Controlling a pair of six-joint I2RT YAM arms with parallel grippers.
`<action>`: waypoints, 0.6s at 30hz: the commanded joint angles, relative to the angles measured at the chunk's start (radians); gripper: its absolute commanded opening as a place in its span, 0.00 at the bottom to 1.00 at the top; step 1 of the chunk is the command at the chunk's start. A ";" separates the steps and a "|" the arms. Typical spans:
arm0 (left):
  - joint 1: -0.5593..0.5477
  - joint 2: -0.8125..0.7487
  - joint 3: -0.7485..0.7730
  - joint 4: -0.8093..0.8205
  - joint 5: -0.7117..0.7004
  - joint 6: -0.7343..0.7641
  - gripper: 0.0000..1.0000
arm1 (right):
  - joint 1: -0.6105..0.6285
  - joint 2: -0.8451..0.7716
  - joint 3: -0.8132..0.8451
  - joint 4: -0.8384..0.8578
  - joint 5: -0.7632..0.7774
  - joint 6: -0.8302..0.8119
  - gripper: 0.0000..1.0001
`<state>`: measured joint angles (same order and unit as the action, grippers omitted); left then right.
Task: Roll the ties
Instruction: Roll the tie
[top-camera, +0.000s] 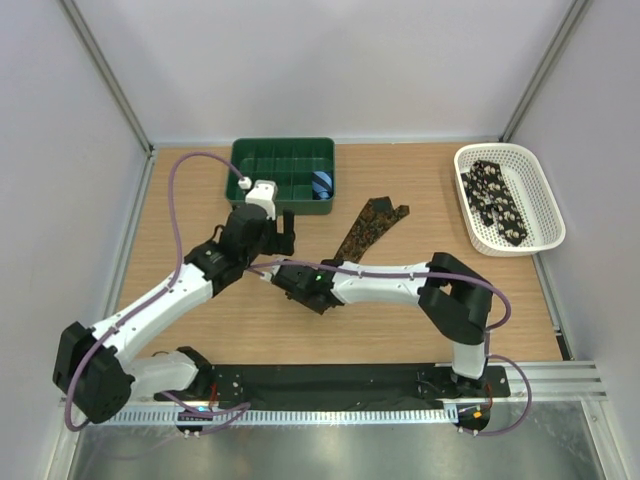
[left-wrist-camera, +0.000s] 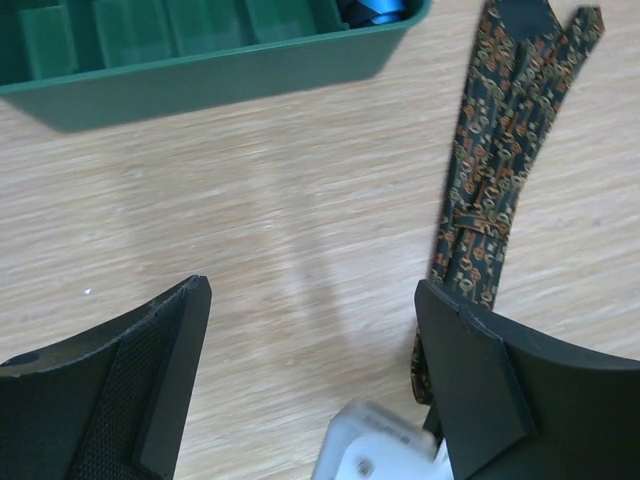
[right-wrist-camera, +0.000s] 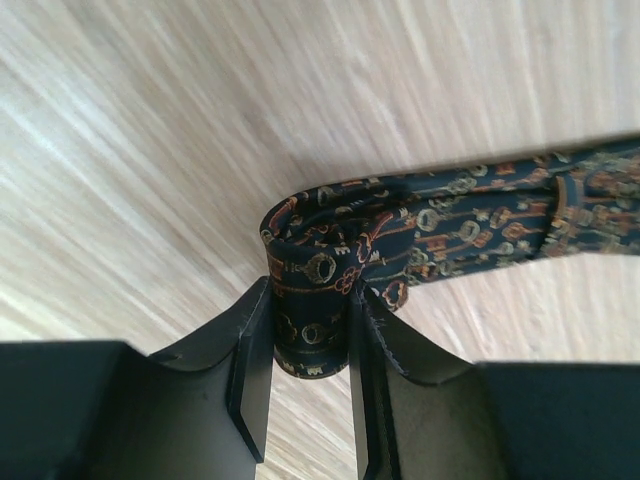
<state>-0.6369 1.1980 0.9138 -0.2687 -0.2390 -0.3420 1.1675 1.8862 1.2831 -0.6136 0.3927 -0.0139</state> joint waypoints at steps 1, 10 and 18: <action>0.002 -0.073 -0.059 0.105 -0.112 -0.049 0.88 | -0.040 -0.058 -0.025 0.048 -0.245 0.023 0.11; 0.013 -0.234 -0.228 0.143 -0.265 -0.178 0.95 | -0.164 -0.078 -0.031 0.071 -0.610 0.017 0.11; 0.013 -0.348 -0.383 0.216 -0.172 -0.181 0.95 | -0.265 -0.047 -0.011 0.067 -0.810 0.017 0.11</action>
<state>-0.6216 0.8871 0.6014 -0.0444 -0.4515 -0.5381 0.9932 1.8404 1.2579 -0.5846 -0.2886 -0.0868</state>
